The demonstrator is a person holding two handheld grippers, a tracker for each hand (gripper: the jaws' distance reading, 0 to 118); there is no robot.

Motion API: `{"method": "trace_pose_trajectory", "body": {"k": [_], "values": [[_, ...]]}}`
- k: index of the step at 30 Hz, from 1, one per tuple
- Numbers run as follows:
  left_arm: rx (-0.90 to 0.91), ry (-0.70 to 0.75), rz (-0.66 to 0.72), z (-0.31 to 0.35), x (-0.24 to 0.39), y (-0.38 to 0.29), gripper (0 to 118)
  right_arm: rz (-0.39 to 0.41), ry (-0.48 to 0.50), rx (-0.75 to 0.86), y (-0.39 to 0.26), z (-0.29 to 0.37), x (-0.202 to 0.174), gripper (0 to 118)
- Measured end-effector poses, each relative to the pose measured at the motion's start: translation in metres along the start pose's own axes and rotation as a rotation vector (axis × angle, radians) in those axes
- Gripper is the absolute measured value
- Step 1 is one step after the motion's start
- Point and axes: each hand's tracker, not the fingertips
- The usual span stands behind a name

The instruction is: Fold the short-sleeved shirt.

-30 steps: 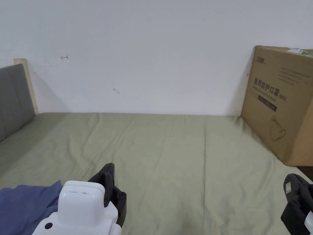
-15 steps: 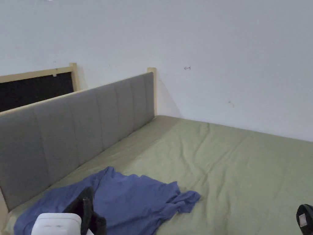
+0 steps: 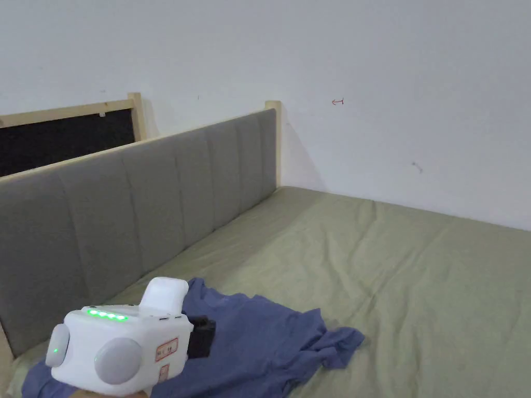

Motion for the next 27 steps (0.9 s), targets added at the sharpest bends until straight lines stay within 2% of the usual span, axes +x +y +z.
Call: {"method": "trace_pose_trajectory", "body": {"k": [1,2,3,4,8,11,12,13,17,18,19,20,21,23,25,27], "values": [[-0.072,0.0,-0.035,-0.023,-0.001,0.001,118,0.001,-0.024,-0.032,-0.006,-0.002,0.005,0],[-0.12,0.021,-0.056,-0.045,-0.004,-0.002,112,0.0,-0.048,-0.057,-0.011,-0.005,0.01,0],[-0.155,0.051,-0.08,-0.056,-0.007,-0.006,112,-0.001,-0.069,-0.071,-0.015,-0.007,0.014,0],[-0.095,0.085,-0.074,-0.069,-0.009,-0.001,111,-0.002,-0.082,-0.078,-0.017,-0.008,0.018,0],[-0.238,0.126,-0.039,-0.145,-0.028,0.0,112,-0.016,-0.107,-0.107,-0.017,-0.018,0.028,0],[-0.469,0.201,-0.065,-0.19,-0.021,-0.012,112,-0.013,-0.099,-0.131,-0.015,-0.026,0.029,0],[-0.511,0.178,-0.043,-0.201,-0.024,-0.017,116,-0.008,-0.094,-0.135,-0.014,-0.028,0.029,0],[-0.391,0.182,-0.017,-0.199,-0.025,-0.017,118,0.002,-0.092,-0.137,-0.014,-0.03,0.028,0],[-0.327,0.181,-0.019,-0.206,-0.039,-0.018,117,0.019,-0.074,-0.142,-0.016,-0.037,0.022,0],[-0.305,0.188,-0.036,-0.202,-0.042,-0.018,108,0.016,-0.064,-0.144,-0.017,-0.039,0.02,0],[-0.254,0.158,-0.037,-0.194,-0.044,-0.016,86,0.012,-0.056,-0.147,-0.017,-0.04,0.019,0],[-0.167,0.159,-0.028,-0.181,-0.046,-0.014,37,0.009,-0.05,-0.152,-0.018,-0.041,0.018,0],[-0.13,0.195,-0.008,-0.151,-0.019,-0.017,0,0.008,-0.044,-0.156,-0.019,-0.041,0.017,0],[-0.115,0.264,0.023,-0.135,-0.018,-0.021,0,0.009,-0.035,-0.159,-0.019,-0.04,0.015,0],[-0.124,0.207,0.051,-0.118,-0.026,-0.016,0,0.012,-0.029,-0.156,-0.017,-0.037,0.014,0],[-0.126,0.212,0.039,-0.104,-0.029,-0.01,0,0.013,-0.024,-0.149,-0.014,-0.032,0.014,0]]}}
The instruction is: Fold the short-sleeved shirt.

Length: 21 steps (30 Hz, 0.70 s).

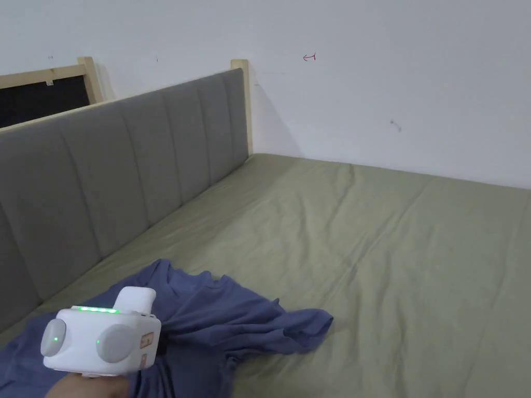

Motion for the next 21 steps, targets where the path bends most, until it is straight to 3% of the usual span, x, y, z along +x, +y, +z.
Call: {"method": "trace_pose_trajectory", "body": {"k": [5,6,12,16,21], "values": [[0.172,0.03,0.104,0.056,-0.027,0.042,0,0.001,-0.008,0.063,0.011,0.02,0.006,0],[0.202,0.027,0.115,0.093,-0.005,0.044,0,-0.003,-0.009,0.074,0.013,0.023,0.008,0],[0.423,-0.058,-0.086,0.196,0.019,0.095,0,-0.046,-0.037,0.144,0.022,0.043,0.023,0],[0.551,-0.248,-0.115,0.261,0.064,0.128,0,-0.081,-0.06,0.194,0.023,0.059,0.035,0],[0.67,-0.486,-0.295,0.326,0.169,0.143,0,-0.13,-0.115,0.253,0.023,0.088,0.054,0]]}}
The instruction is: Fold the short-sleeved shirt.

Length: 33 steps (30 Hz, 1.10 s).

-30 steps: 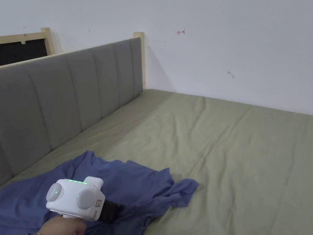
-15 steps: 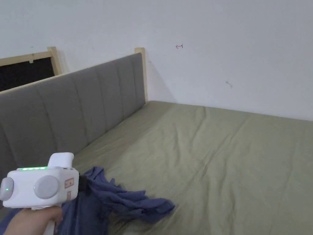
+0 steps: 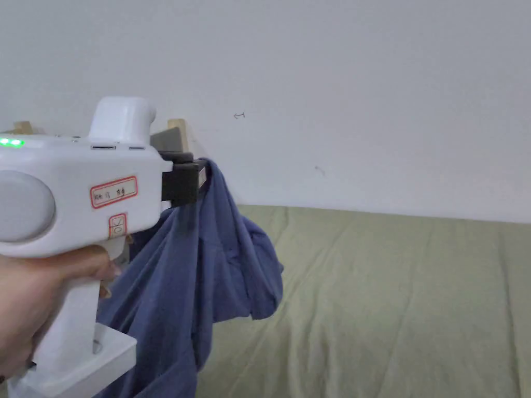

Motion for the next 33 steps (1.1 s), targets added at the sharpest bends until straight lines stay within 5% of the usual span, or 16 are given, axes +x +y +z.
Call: {"method": "trace_pose_trajectory", "body": {"k": [7,17,18,19,20,21,23,25,30,33], "values": [[-0.094,-0.441,0.105,-0.075,0.133,-0.008,0,-0.025,-0.144,0.069,0.006,0.04,0.047,0],[-0.741,-0.349,0.089,-0.214,0.211,-0.238,5,-0.106,-0.286,-0.061,-0.047,0.039,0.117,0],[-0.784,-0.334,0.084,-0.216,0.211,-0.253,18,-0.113,-0.288,-0.078,-0.053,0.037,0.12,0],[-0.825,-0.304,0.074,-0.215,0.21,-0.268,46,-0.125,-0.28,-0.095,-0.061,0.033,0.122,0],[-0.867,-0.301,0.076,-0.215,0.209,-0.282,102,-0.134,-0.275,-0.117,-0.066,0.03,0.123,0],[-0.903,-0.316,0.087,-0.21,0.208,-0.29,118,-0.139,-0.274,-0.135,-0.07,0.027,0.124,0],[-0.834,-0.334,0.151,-0.198,0.201,-0.287,104,-0.144,-0.269,-0.156,-0.074,0.022,0.122,0],[-0.829,-0.345,0.15,-0.193,0.188,-0.259,105,-0.146,-0.255,-0.156,-0.072,0.019,0.118,0],[-0.454,-0.276,0.079,-0.13,0.165,-0.179,112,-0.116,-0.192,-0.049,-0.04,0.022,0.094,0],[-0.139,-0.192,0.07,-0.062,0.154,-0.163,106,-0.087,-0.157,0.057,-0.023,0.027,0.075,0]]}}
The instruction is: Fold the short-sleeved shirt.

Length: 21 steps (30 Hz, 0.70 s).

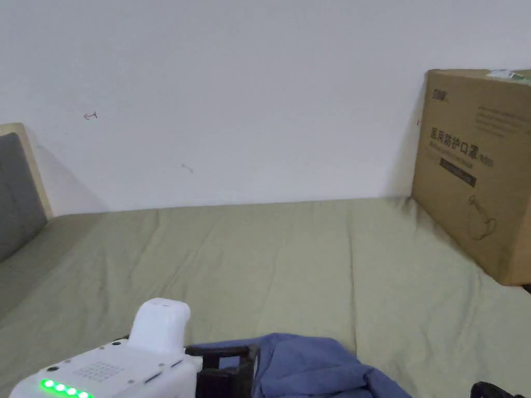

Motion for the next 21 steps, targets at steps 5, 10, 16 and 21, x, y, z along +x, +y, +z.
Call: {"method": "trace_pose_trajectory", "body": {"k": [5,10,16,21], "values": [[0.35,0.36,-0.052,0.084,0.026,-0.037,0,0.033,-0.041,0.234,-0.003,0.017,-0.026,0],[0.331,0.452,0.1,0.106,0.025,-0.065,0,-0.037,-0.087,0.283,-0.011,0.025,-0.03,0],[0.295,0.487,0.114,0.101,0.015,-0.066,0,-0.079,-0.106,0.214,-0.012,0.02,-0.021,0],[0.129,0.422,0.12,0.057,-0.026,-0.014,0,-0.088,-0.059,0.124,-0.01,0.006,-0.015,0]]}}
